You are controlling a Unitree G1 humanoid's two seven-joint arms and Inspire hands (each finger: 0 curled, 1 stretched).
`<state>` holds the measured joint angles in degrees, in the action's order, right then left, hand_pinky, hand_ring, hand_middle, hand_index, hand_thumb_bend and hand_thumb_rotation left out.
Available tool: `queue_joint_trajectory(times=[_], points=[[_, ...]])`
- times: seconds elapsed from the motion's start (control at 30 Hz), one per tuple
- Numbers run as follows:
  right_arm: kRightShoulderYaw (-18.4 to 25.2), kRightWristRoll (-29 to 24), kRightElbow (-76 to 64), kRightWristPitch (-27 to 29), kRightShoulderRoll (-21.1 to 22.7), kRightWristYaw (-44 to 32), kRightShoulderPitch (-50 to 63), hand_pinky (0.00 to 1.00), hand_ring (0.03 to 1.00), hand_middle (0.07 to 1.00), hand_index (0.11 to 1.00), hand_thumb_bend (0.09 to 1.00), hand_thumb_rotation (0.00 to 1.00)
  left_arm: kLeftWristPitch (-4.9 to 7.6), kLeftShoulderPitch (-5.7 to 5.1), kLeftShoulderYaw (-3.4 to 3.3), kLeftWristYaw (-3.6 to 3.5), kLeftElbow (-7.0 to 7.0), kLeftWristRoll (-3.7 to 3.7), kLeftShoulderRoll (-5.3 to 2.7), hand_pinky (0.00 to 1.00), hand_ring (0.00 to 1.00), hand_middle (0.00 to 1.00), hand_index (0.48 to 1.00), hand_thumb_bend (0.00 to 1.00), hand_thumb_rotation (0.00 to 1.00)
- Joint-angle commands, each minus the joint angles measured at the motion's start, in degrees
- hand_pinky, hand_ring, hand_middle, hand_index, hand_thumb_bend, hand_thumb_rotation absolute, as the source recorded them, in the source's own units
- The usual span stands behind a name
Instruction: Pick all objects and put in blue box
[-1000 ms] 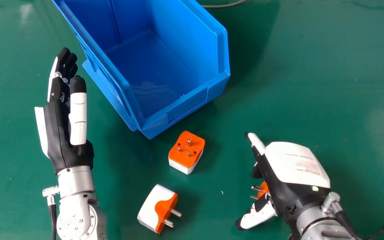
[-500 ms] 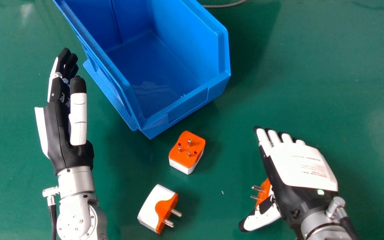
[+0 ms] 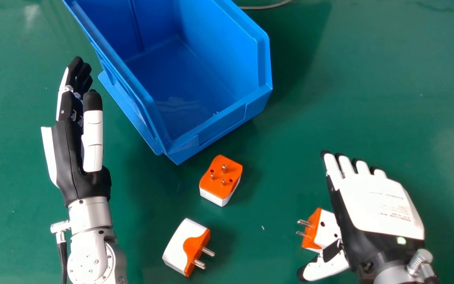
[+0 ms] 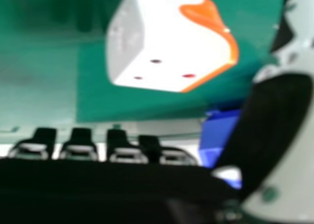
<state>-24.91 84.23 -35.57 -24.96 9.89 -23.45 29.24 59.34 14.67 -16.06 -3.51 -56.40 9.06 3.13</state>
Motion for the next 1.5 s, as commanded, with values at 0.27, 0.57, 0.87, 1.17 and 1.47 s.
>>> queue_joint_trajectory(times=[0.27,0.57,0.87,1.17,1.47], points=[[1.2,3.9,1.0,2.0,-1.3,0.2,1.2,1.00,1.000,1.000,1.000,1.000,0.28,0.46,0.39,0.27,-0.26,1.44,-0.25,0.17,0.93,0.93,0.92,0.893,0.84,0.83],[1.6,1.5,5.1,3.0,-1.7,4.4,0.3,1.00,1.000,1.000,1.000,0.995,0.22,0.07,0.56,0.40,0.21,1.71,-0.67,0.13,0.94,0.93,0.92,0.892,0.83,0.83],[2.5,-2.5,8.4,4.7,-1.1,8.6,-0.8,0.96,1.000,1.000,0.998,0.937,0.19,0.18,0.32,0.32,-0.04,1.86,-0.39,0.20,0.94,0.93,0.91,0.889,0.84,0.83],[2.7,-4.4,10.8,4.9,-0.6,11.9,-1.7,0.83,0.959,0.969,0.964,0.858,0.19,0.25,0.24,0.17,-0.49,1.64,0.01,0.19,0.94,0.93,0.91,0.887,0.83,0.82],[3.3,-6.5,12.1,5.6,1.0,14.6,-2.3,0.76,0.915,0.931,0.916,0.785,0.10,0.34,0.20,0.16,-0.06,1.49,-0.25,0.18,0.94,0.93,0.91,0.887,0.83,0.82]])
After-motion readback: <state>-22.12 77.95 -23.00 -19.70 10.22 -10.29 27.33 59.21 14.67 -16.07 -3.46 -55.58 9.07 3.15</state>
